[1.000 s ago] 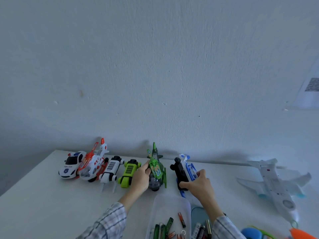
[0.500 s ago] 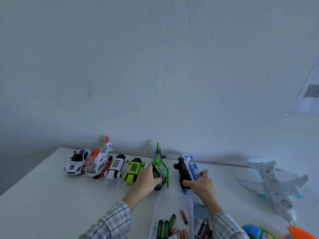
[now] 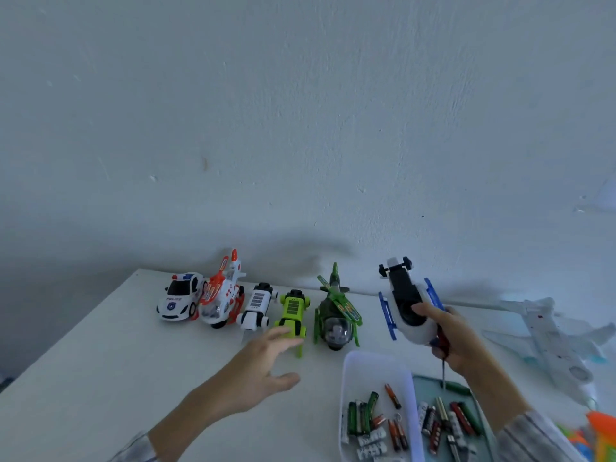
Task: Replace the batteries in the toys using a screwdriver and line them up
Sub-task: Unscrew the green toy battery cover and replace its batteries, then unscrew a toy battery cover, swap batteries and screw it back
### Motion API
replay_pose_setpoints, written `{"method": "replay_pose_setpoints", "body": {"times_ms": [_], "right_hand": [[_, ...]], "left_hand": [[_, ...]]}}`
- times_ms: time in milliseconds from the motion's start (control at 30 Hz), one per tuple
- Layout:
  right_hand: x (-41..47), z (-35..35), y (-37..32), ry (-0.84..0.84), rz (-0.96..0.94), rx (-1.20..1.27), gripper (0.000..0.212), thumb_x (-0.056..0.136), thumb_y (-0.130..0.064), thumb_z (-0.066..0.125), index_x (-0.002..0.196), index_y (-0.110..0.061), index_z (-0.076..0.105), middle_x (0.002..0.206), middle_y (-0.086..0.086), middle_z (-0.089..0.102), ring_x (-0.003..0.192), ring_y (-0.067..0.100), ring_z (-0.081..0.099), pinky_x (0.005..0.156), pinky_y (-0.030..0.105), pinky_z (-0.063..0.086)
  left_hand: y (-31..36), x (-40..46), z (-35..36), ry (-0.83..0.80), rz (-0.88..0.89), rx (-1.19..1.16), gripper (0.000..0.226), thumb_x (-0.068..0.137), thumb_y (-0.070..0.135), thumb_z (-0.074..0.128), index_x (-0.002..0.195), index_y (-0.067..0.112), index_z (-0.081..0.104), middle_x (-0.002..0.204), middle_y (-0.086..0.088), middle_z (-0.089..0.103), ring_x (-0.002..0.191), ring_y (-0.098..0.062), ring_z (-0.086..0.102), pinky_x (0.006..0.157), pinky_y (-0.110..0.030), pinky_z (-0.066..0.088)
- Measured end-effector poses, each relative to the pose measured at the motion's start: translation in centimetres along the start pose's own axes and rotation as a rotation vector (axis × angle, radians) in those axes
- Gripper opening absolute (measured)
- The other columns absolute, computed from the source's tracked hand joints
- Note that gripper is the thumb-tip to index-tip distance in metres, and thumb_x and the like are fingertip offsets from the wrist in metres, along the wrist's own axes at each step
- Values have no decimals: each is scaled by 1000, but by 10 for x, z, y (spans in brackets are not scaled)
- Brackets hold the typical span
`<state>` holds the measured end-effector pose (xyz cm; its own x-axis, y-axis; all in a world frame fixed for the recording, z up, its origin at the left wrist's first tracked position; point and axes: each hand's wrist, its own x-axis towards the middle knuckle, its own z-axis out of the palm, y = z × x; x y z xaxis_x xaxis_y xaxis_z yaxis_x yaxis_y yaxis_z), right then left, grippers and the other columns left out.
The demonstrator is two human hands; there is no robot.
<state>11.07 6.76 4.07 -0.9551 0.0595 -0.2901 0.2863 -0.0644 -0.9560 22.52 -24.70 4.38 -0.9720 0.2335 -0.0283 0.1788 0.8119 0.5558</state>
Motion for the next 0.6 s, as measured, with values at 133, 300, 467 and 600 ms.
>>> {"method": "replay_pose_setpoints", "body": {"times_ms": [133,300,467,600], "right_hand": [[-62,52,1,-95,-80,49,61,57,-25,82,103,-5,48,73,12,49,43,12,31,33,21,25],[-117,131,26,-147,-128,165,78,32,-30,78,100,-5,50,62,4,53,37,9,36,33,18,26],[-141,181,55,-177,-302,57,74,35,-16,90,98,-10,51,71,-1,63,59,8,56,54,23,49],[-144,204,65,-199,-419,-75,70,43,-7,92,98,-13,49,69,-13,57,63,4,51,58,15,44]], "left_hand": [[1,-16,-16,99,101,-145,54,90,44,62,139,39,41,142,25,33,126,22,25,105,-7,23],[11,-25,-16,254,86,-422,68,78,72,55,138,47,36,137,29,43,128,11,38,108,-23,35],[4,-30,-15,470,12,-595,37,76,62,57,109,47,59,107,12,66,105,-7,60,90,-37,51],[-15,-32,-27,522,-157,-608,30,81,55,64,100,36,52,103,7,64,95,-7,63,78,-28,55]]}}
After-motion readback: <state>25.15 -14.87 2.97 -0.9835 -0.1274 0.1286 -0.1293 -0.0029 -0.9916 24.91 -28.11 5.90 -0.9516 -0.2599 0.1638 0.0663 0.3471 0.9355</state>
